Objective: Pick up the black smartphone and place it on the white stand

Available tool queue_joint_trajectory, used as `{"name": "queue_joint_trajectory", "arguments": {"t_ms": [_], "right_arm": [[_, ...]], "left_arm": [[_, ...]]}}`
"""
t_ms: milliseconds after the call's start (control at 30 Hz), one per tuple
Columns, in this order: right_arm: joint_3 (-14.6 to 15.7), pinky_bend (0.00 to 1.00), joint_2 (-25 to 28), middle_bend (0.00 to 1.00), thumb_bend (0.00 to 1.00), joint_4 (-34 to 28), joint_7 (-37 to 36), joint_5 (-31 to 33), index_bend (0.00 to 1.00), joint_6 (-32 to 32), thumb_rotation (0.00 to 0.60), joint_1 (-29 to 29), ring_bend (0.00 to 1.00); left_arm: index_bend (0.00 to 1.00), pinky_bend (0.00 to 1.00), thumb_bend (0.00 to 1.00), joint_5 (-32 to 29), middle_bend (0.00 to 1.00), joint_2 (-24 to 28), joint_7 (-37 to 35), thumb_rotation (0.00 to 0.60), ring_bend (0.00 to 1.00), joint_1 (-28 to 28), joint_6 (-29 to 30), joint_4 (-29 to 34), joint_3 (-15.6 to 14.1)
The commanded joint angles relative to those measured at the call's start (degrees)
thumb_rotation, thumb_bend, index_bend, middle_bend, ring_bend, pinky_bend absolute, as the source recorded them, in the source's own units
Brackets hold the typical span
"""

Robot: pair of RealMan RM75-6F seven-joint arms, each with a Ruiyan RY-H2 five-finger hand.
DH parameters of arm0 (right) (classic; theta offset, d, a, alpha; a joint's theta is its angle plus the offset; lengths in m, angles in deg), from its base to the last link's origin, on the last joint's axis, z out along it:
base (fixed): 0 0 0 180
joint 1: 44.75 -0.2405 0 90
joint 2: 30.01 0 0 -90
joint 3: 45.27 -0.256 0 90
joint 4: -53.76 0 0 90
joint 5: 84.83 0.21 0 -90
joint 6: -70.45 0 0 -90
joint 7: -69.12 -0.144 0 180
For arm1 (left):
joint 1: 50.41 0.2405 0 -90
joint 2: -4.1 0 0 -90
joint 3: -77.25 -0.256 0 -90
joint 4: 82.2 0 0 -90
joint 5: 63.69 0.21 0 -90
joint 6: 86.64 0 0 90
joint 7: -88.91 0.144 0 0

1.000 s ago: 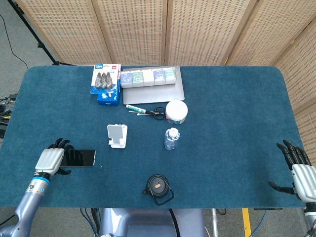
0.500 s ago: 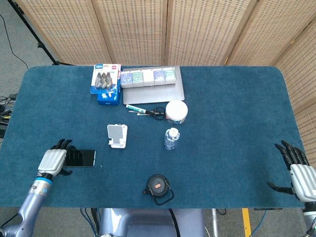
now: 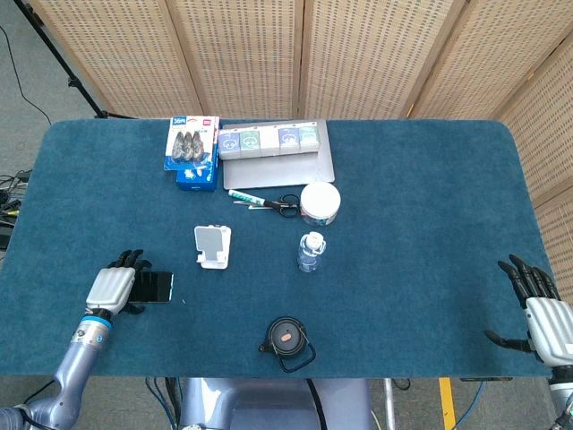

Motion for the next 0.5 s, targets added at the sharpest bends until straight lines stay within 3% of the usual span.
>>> {"name": "queue_joint_trajectory", "arguments": {"t_ms": [33,500], "right_arm": [[0.0,0.0,0.0,0.0,0.0,0.0,0.0,0.0,0.0,-0.1,0.6,0.0,0.0],[0.3,0.0,0.1,0.0,0.0,-0.1,-0.4,-0.4,0.0,-0.5,0.6,-0.2,0.0]], "left_arm": [[0.26,0.23,0.06,-0.1,0.11,-0.1,0.6,0.6,0.06,-0.1,0.0,0.3,-0.2],[0.28,0.25,0.07,0.6,0.12,-1.9,0.3,0.6,0.07,1.0,0.7,-0.6,-1.1]]}}
